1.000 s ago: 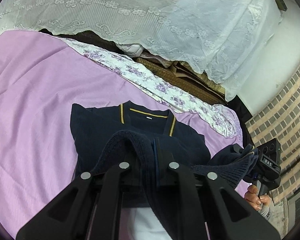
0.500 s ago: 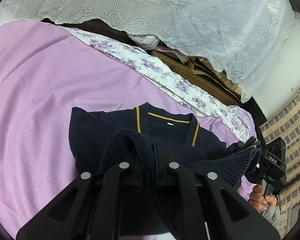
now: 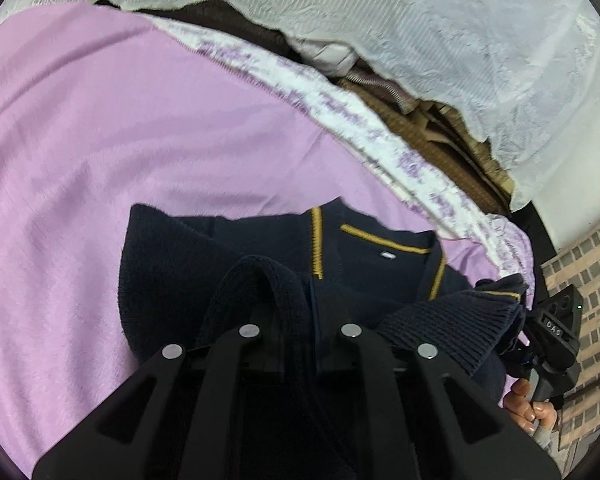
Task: Fold small clothes
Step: 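Lift the hem with both grippers and fold it over onto the collar, then open both grippers and release the hem on the folded cardigan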
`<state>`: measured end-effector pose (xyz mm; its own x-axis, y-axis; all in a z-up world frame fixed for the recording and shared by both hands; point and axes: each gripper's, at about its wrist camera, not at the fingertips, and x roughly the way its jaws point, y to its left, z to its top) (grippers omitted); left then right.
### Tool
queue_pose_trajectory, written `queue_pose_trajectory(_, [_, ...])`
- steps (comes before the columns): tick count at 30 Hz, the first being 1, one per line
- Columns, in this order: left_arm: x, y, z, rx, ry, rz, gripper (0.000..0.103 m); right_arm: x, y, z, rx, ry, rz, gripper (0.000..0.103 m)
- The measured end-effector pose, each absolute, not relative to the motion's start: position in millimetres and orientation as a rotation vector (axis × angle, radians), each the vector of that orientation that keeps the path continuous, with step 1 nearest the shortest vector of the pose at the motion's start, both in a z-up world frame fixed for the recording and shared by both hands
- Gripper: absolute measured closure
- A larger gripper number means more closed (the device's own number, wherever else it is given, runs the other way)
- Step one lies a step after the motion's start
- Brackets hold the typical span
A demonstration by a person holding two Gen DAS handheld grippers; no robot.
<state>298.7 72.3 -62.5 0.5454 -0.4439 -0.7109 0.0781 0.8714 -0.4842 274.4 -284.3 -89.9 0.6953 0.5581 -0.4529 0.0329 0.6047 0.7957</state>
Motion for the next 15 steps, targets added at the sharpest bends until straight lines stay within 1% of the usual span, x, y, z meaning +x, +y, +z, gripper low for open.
queue_pose_trajectory(3, [301.6, 74.8, -65.4, -0.45, 0.958, -0.327, 0.093, 277.7, -283.3, -92.8, 0.874, 0.758, 0.33, 0.089])
queue_pose_trajectory(4, [302.5, 77.0, -66.0, -0.466, 0.962, -0.335, 0.093, 278.7, -283.7, -93.3, 0.879, 0.757, 0.337, 0.086])
queue_pose_trajectory(6, [301.7, 80.8, -65.9, -0.494, 0.962, -0.351, 0.092, 277.8, -287.4, -94.1, 0.913, 0.744, 0.365, 0.084])
queue_pose_trajectory(7, [300.4, 82.6, -64.4, -0.503, 0.959, -0.358, 0.09, 276.7, -288.3, -92.9, 0.925, 0.74, 0.378, 0.081])
queue_pose_trajectory(8, [298.6, 84.4, -61.9, -0.509, 0.951, -0.361, 0.083, 275.1, -289.1, -91.4, 0.931, 0.736, 0.389, 0.075])
queue_pose_trajectory(9, [294.6, 88.1, -56.6, -0.514, 0.931, -0.361, 0.074, 273.1, -289.9, -89.4, 0.936, 0.729, 0.4, 0.073])
queue_pose_trajectory(10, [290.2, 91.2, -50.8, -0.524, 0.909, -0.372, 0.07, 269.9, -291.1, -86.2, 0.94, 0.72, 0.414, 0.067])
queue_pose_trajectory(11, [286.5, 94.6, -45.5, -0.535, 0.889, -0.386, 0.063, 267.7, -291.7, -84.0, 0.942, 0.711, 0.426, 0.062])
queue_pose_trajectory(12, [281.5, 99.1, -38.1, -0.547, 0.862, -0.404, 0.054, 265.2, -292.4, -80.7, 0.944, 0.7, 0.44, 0.061])
queue_pose_trajectory(13, [279.2, 100.8, -34.0, -0.552, 0.848, -0.411, 0.05, 262.5, -293.6, -76.9, 0.944, 0.686, 0.451, 0.059])
queue_pose_trajectory(14, [276.4, 103.0, -29.9, -0.552, 0.829, -0.403, 0.036, 260.6, -294.4, -74.1, 0.939, 0.68, 0.456, 0.058])
queue_pose_trajectory(15, [271.3, 107.1, -23.9, -0.525, 0.791, -0.329, 0.019, 259.0, -294.7, -71.7, 0.932, 0.677, 0.457, 0.058])
